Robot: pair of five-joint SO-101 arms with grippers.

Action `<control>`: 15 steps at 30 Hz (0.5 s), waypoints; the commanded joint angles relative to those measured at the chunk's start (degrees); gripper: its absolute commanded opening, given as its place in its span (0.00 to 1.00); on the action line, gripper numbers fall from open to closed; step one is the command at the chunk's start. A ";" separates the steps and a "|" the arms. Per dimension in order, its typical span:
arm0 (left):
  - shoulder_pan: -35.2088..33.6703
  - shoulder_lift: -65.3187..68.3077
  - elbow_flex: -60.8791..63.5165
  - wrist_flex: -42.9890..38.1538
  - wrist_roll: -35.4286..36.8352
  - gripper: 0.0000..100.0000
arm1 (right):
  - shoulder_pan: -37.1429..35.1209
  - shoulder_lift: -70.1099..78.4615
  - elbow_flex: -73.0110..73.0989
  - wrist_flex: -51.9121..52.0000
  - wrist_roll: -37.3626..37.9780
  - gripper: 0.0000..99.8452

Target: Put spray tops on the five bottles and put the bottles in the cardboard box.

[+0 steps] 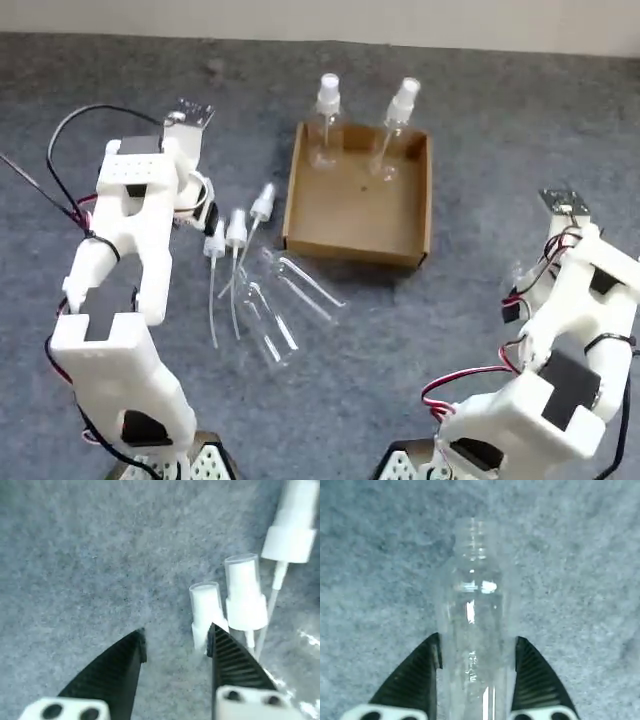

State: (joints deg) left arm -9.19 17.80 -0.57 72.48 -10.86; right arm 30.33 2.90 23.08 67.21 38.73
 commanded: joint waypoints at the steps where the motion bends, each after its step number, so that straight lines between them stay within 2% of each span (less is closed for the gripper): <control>1: 2.77 -2.51 -5.05 2.90 -0.09 0.15 | -0.04 0.04 -2.33 -0.84 0.44 0.01; 8: 1.89 2.15 2.33 -1.14 -0.26 0.15 | 0.31 0.13 -2.33 -0.75 0.44 0.01; 15: 1.80 6.02 4.09 -4.13 -0.44 0.15 | -0.04 0.13 -2.33 1.27 0.44 0.01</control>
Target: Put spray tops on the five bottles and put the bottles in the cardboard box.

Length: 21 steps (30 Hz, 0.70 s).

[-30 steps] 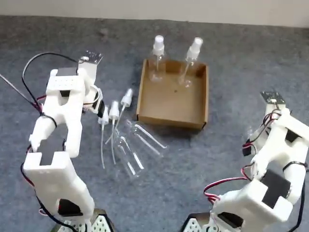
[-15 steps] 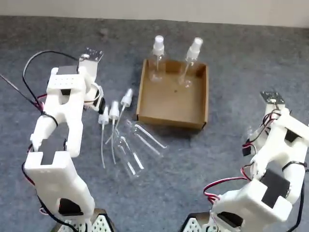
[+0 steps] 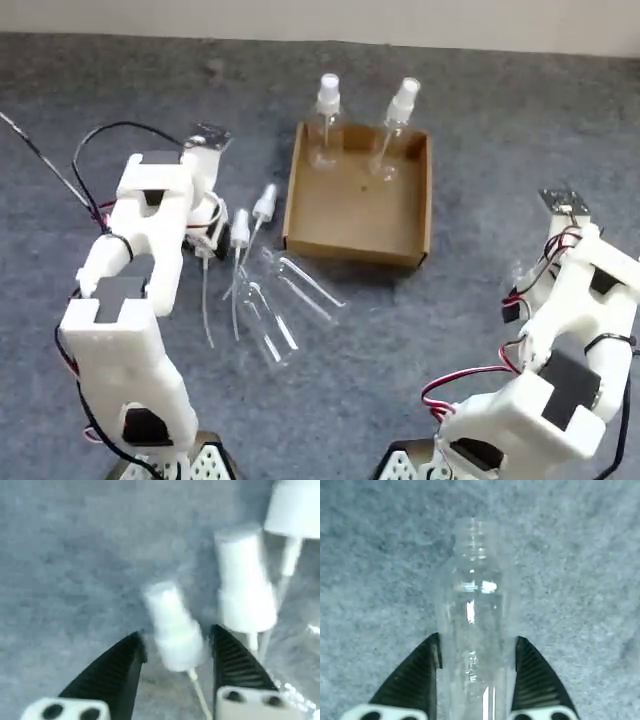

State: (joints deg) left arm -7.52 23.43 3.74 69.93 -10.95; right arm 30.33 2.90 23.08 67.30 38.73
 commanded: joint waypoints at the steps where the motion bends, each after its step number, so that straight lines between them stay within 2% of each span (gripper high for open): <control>1: 0.22 0.66 -0.22 -1.67 -0.35 0.15 | 0.04 0.13 -2.33 1.19 0.44 0.01; 6: -0.04 0.40 -1.10 -1.67 -0.35 0.02 | 0.31 0.13 -2.51 1.19 0.44 0.01; 8: -0.04 0.13 -3.03 -1.32 -0.44 0.01 | 0.31 0.04 -2.51 1.19 0.44 0.01; 15: -0.04 -0.04 -7.34 2.90 -0.44 0.19 | 0.13 0.04 -2.42 1.19 0.44 0.01; 21: 0.40 0.04 -14.37 4.04 -0.44 0.18 | -0.04 0.04 -2.42 1.19 0.44 0.01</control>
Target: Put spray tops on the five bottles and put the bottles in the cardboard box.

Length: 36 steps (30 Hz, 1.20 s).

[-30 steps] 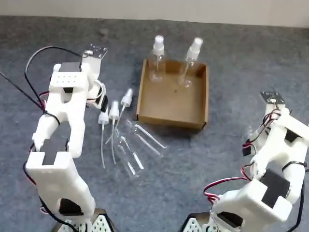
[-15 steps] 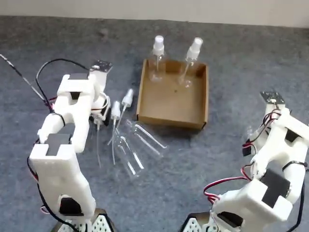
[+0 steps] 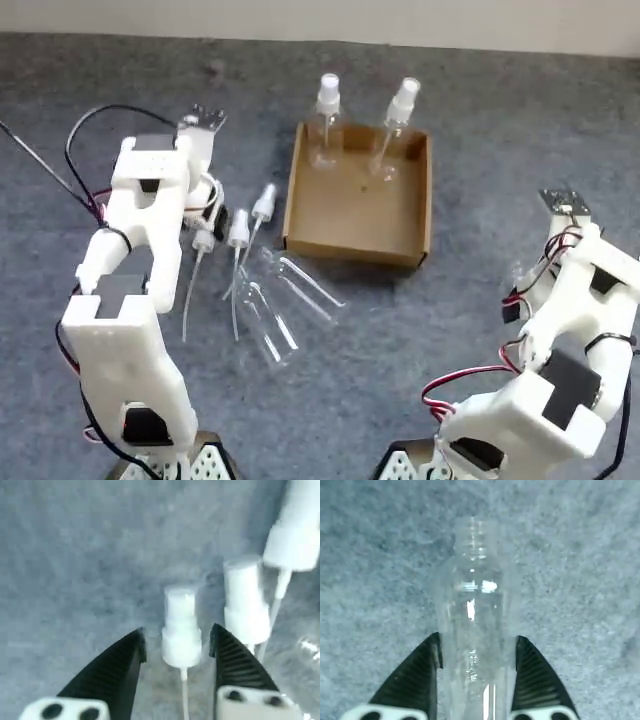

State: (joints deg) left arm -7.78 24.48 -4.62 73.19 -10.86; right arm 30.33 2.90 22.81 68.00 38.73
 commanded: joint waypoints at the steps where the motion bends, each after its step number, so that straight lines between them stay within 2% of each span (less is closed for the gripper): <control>1: 0.66 -0.92 -6.81 0.62 -0.53 0.18 | -0.04 0.04 -2.15 0.48 0.44 0.01; 10: 0.66 4.79 -7.08 0.26 -0.62 0.18 | -0.04 0.04 -2.15 0.48 0.44 0.01; 12: 0.57 7.08 -6.99 -0.97 -0.62 0.13 | -0.04 0.04 -2.15 0.48 0.44 0.01; 15: 0.22 7.69 -7.08 -1.32 -0.62 0.01 | -0.04 0.04 -2.15 0.48 0.44 0.01; 16: 0.22 6.99 -7.08 -1.32 -0.53 0.00 | -0.04 0.04 -2.15 0.48 0.44 0.01; 22: 0.48 -2.42 -3.74 3.69 -0.26 0.00 | -0.04 0.04 -2.15 0.48 0.44 0.02; 29: 0.84 -17.63 9.54 4.40 0.09 0.00 | 0.04 -0.04 -2.51 0.48 -3.16 0.20; 32: 1.71 -23.16 17.54 -0.79 2.90 0.00 | -0.04 -0.04 -2.59 2.77 -3.25 0.23; 36: 4.18 -28.18 28.18 -9.14 3.08 0.00 | -1.01 0.22 -9.01 8.84 -3.25 0.25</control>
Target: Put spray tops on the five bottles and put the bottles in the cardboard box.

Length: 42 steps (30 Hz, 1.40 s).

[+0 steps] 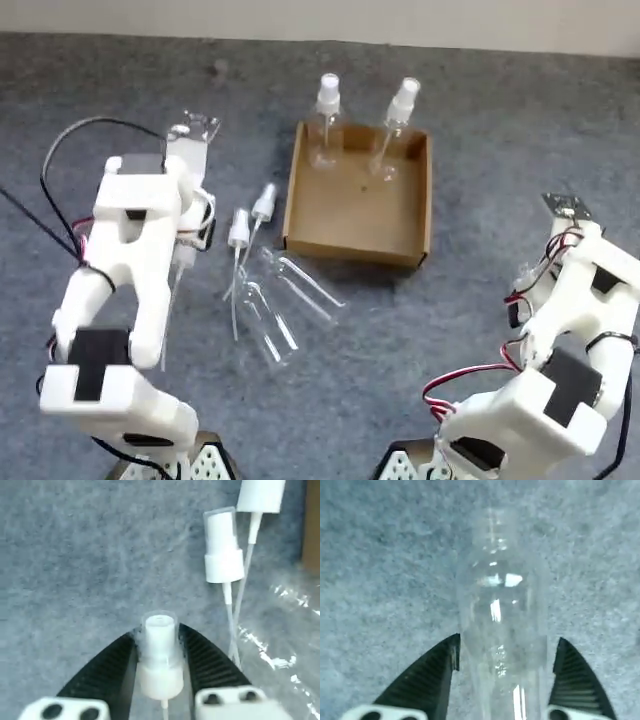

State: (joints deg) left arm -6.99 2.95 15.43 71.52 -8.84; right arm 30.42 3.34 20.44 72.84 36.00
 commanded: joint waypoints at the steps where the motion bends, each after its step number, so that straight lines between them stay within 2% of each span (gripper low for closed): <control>1: 3.74 -7.52 9.98 -8.97 1.05 0.00 | -1.27 -0.13 -8.57 5.32 -0.53 0.26; 7: 3.47 -9.10 15.25 -13.71 1.05 0.00 | -6.64 0.04 -18.95 8.22 -0.44 0.26; 11: 3.47 -9.10 16.48 -14.68 1.05 0.00 | -8.92 0.75 -19.74 8.22 -0.44 0.26; 17: 3.47 -9.10 16.48 -14.68 0.97 0.00 | -6.99 11.38 -23.16 8.48 -0.26 0.26; 22: 3.47 -9.10 16.40 -14.77 0.97 0.00 | -4.35 16.31 -28.79 12.79 0.00 0.26; 26: 3.47 -9.10 16.40 -14.77 0.97 0.00 | -4.00 19.38 -29.23 13.05 2.90 0.26; 36: 3.47 -9.10 16.48 -14.77 0.97 0.00 | -4.00 21.67 -29.76 13.05 2.64 0.09; 39: 3.47 -9.54 16.13 -14.77 0.97 0.00 | -4.00 19.56 -31.43 13.14 -0.53 0.01; 42: 3.38 -10.68 13.76 -14.42 1.05 0.00 | -4.62 13.14 -33.36 13.67 -4.66 0.01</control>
State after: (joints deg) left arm -4.44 -4.09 32.13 57.63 -8.40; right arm 25.93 24.97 -8.66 85.41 34.95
